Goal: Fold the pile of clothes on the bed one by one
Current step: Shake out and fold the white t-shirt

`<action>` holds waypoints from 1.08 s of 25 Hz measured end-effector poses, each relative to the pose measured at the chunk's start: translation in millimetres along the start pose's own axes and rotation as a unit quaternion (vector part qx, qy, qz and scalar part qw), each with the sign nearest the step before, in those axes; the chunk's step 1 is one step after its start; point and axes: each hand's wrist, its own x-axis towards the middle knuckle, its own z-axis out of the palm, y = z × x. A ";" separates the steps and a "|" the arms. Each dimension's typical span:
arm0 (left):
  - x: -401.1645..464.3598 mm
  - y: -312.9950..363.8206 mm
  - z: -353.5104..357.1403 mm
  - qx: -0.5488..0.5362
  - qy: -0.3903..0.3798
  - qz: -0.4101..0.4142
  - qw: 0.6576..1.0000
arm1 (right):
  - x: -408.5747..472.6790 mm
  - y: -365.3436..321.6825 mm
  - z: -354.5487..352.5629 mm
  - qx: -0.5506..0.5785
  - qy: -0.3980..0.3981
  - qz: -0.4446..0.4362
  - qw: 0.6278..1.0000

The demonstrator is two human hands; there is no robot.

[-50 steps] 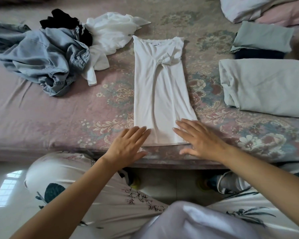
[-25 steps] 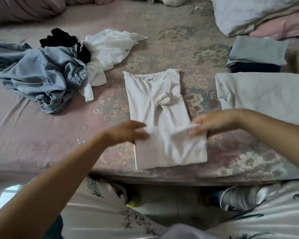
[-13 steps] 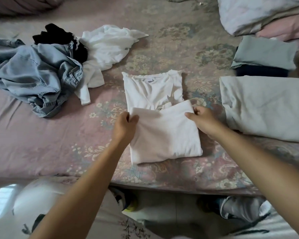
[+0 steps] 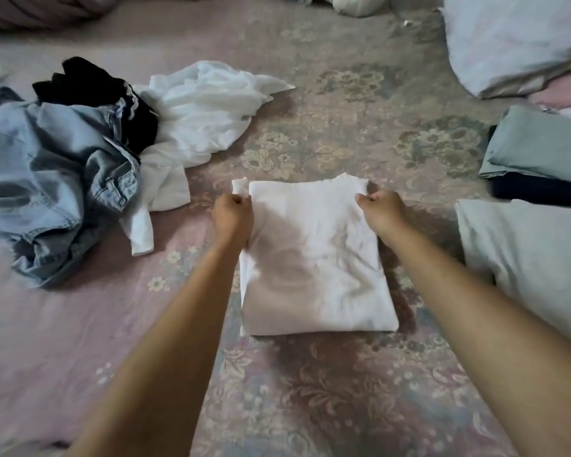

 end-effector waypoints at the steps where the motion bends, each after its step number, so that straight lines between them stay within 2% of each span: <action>1: -1.3 -2.9 6.0 0.003 0.026 0.004 1.000 | 2.7 5.5 5.8 -0.043 0.003 -0.004 0.999; 6: 0.6 -5.8 15.5 0.028 0.136 0.070 0.988 | 6.8 8.7 18.7 -0.096 0.104 -0.083 0.987; 10: -8.5 -16.1 23.0 0.177 0.118 0.067 0.975 | 5.4 15.1 27.5 -0.203 0.084 -0.117 0.969; 13: -8.4 -10.9 18.8 0.179 0.107 0.051 0.977 | 6.6 14.8 24.2 -0.208 0.082 -0.125 0.967; 17: 3.9 -12.0 8.8 0.111 0.055 0.017 0.992 | 8.0 7.7 17.2 -0.207 0.056 -0.087 0.973; 19: 5.6 -10.2 5.3 0.097 0.040 0.050 0.993 | 9.2 1.0 15.4 -0.211 0.047 -0.081 0.973; 21: 3.5 -7.9 4.4 0.080 0.077 0.081 0.990 | 12.9 -1.9 14.9 -0.211 0.060 -0.088 0.972; 23: -1.9 -9.1 6.5 0.112 0.113 0.089 0.983 | 14.5 2.7 15.6 -0.240 0.077 -0.113 0.961; 27: -7.6 -16.7 10.5 0.243 0.063 0.062 0.966 | 11.2 17.7 21.2 -0.336 0.052 -0.155 0.928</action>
